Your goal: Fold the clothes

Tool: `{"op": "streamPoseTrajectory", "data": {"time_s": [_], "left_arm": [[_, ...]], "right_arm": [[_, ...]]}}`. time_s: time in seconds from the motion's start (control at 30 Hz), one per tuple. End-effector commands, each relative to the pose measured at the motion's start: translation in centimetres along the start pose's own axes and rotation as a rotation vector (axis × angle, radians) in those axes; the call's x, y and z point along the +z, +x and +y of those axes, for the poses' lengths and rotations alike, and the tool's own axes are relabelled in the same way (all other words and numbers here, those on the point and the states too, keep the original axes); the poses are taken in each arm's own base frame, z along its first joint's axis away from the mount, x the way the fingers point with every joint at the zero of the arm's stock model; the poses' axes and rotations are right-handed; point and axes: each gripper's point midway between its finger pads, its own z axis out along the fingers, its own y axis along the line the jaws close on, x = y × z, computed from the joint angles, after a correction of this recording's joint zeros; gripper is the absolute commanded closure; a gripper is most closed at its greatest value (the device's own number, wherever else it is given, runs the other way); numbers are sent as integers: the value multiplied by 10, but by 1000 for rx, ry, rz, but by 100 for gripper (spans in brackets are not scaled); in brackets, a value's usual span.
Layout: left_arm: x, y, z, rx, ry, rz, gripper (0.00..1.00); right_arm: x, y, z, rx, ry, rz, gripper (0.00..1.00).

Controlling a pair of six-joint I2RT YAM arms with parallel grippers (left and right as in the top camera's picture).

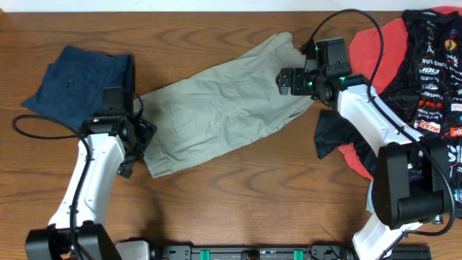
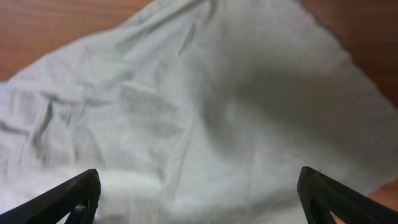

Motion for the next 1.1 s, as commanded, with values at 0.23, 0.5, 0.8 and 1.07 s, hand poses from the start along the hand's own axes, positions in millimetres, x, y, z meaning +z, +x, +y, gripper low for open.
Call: {"op": "streamPoseTrajectory", "data": {"time_s": [0.23,0.5,0.8,1.07], "left_arm": [[59,39,-7,131,1,228,2],[75,54,-22,291,85,318,81],[31,36,-23,419,139,277,94],[-74,21,-34,469,269,147,94]], "right_arm": [[-17,7,33,-80,-60,31,1],[-16,17,40,-111,-67,64,5],[3,49,59,-149,-86,150,67],[38,134,124,-239,-255,371,94]]}}
